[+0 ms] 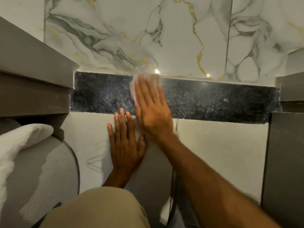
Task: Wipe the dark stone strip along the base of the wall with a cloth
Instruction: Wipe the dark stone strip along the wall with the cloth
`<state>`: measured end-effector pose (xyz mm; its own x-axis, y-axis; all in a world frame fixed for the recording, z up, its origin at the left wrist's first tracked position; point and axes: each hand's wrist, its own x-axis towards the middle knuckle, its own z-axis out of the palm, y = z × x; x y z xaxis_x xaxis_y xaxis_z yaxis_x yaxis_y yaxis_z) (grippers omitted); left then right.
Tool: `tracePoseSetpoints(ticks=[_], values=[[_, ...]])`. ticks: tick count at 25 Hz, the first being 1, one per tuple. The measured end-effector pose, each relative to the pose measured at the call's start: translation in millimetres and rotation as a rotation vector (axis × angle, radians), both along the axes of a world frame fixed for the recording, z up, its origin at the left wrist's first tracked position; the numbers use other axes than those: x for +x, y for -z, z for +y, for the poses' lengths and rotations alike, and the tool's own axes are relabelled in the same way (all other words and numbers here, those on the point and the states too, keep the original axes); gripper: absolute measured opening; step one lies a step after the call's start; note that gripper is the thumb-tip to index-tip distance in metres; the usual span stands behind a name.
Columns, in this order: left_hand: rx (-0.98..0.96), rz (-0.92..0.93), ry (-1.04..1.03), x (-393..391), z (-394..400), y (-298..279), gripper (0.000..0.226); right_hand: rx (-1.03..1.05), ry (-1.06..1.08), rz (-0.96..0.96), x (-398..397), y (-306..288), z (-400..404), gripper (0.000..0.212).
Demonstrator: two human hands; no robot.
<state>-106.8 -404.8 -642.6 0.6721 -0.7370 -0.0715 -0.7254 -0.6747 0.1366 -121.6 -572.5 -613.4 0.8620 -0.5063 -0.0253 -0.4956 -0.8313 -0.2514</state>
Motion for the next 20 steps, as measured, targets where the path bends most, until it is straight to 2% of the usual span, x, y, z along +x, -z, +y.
tracePoseSetpoints(ticks=[1,2,4,6,7,8,10,12,14,16,17,18,20], values=[[0.003,-0.005,0.011,0,0,-2,0.081,0.026,-0.035,0.009,-30,-4,7,0.067],[0.003,0.004,0.022,0,-1,-5,0.080,0.038,0.021,0.038,-67,-10,5,0.069],[0.000,0.026,0.024,0,-4,-9,0.079,-0.027,0.289,0.147,-123,-18,-26,0.070],[-0.003,0.032,0.027,0,-6,-8,0.079,-0.034,0.658,0.172,-116,-18,-71,0.065],[-0.005,0.029,0.050,0,-8,-7,0.080,-0.067,0.715,0.163,-92,-13,-86,0.066],[-0.010,0.021,0.087,-1,-13,-4,0.081,-0.099,0.624,0.172,-68,-5,-90,0.066],[-0.019,0.009,0.163,-2,-29,1,0.082,-0.062,0.282,0.122,-46,4,-67,0.066],[-0.032,0.016,0.204,-4,-44,-1,0.082,0.011,0.157,0.119,-86,-3,-36,0.066],[-0.035,0.033,0.222,-6,-56,-6,0.082,-0.057,0.432,0.234,-148,-16,-41,0.065],[-0.049,0.038,0.250,-7,-63,-6,0.081,-0.027,0.839,0.193,-160,-17,-88,0.064],[-0.057,0.043,0.278,-8,-66,-3,0.081,-0.024,0.924,0.172,-149,-13,-115,0.064],[-0.059,0.044,0.308,-9,-69,0,0.082,-0.059,0.893,0.167,-128,-9,-130,0.064],[-0.050,0.043,0.346,-10,-75,5,0.082,-0.158,0.590,0.137,-106,3,-114,0.063]])
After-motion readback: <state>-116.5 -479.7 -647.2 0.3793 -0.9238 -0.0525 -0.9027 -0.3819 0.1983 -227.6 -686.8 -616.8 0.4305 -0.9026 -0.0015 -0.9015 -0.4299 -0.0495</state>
